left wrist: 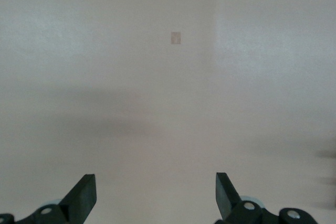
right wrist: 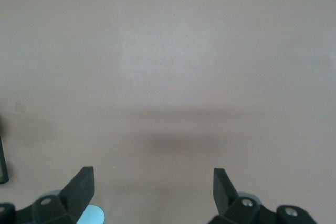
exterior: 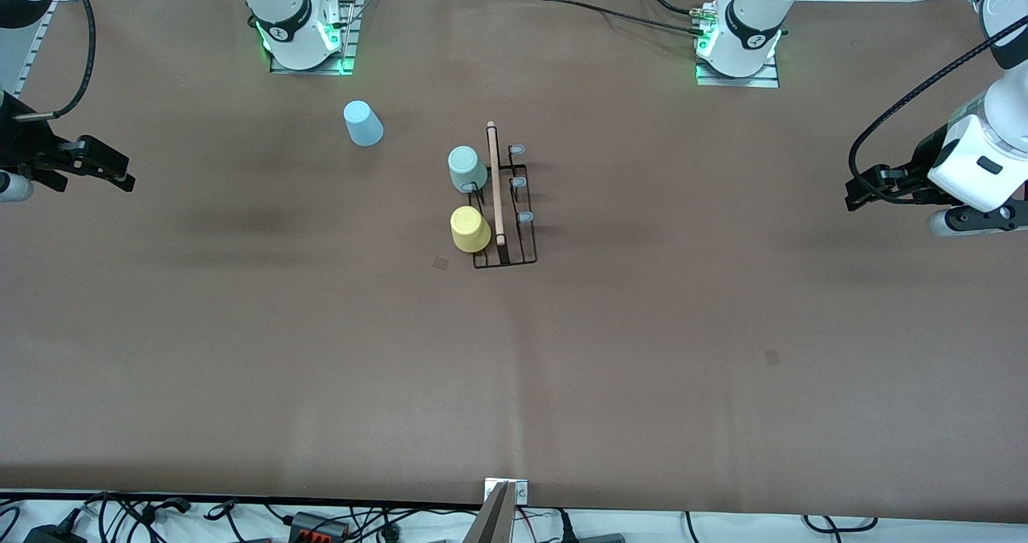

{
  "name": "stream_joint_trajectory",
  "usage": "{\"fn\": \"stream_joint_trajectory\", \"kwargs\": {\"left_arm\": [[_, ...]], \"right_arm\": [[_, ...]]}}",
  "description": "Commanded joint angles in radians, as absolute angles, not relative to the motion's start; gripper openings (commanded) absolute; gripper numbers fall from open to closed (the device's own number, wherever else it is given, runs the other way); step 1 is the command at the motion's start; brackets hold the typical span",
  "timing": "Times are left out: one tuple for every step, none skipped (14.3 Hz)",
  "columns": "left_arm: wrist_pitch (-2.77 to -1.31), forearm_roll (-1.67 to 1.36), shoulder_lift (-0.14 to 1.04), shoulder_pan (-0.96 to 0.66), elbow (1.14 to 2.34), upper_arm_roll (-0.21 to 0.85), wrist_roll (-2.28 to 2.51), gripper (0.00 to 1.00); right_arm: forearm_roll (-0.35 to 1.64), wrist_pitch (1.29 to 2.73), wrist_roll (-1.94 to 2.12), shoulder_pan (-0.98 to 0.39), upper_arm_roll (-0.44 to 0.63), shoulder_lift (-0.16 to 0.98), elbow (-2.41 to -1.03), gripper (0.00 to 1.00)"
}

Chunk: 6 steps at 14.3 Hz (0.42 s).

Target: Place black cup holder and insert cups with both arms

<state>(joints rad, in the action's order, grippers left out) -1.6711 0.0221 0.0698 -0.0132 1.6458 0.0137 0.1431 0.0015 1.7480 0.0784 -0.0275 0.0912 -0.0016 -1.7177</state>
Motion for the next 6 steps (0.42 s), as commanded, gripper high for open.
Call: {"fn": "stream_joint_trajectory", "kwargs": {"left_arm": [[-1.658,0.002,0.052,-0.017,1.644,0.003,0.118,1.00],[-1.658,0.002,0.052,-0.017,1.644,0.003,0.117,1.00],[-1.658,0.002,0.052,-0.014,1.644,0.003,0.117,1.00],[-1.658,0.002,0.052,-0.012,1.644,0.005,0.117,1.00],[-1.658,0.002,0.052,-0.012,1.644,0.005,0.117,1.00],[-1.658,0.002,0.054,-0.012,1.644,0.003,0.117,1.00]], "right_arm": [[-0.011,1.721,0.068,-0.021,0.080,-0.026,-1.732,1.00],[-0.009,1.720,0.067,-0.021,0.080,-0.028,-1.732,1.00],[-0.009,1.720,0.067,-0.021,0.080,-0.028,-1.732,1.00],[-0.006,1.720,0.067,-0.021,0.080,-0.028,-1.732,1.00],[-0.006,1.720,0.067,-0.021,0.080,-0.028,-1.732,1.00],[-0.005,1.720,0.067,-0.020,0.081,-0.035,-1.733,1.00]]}}
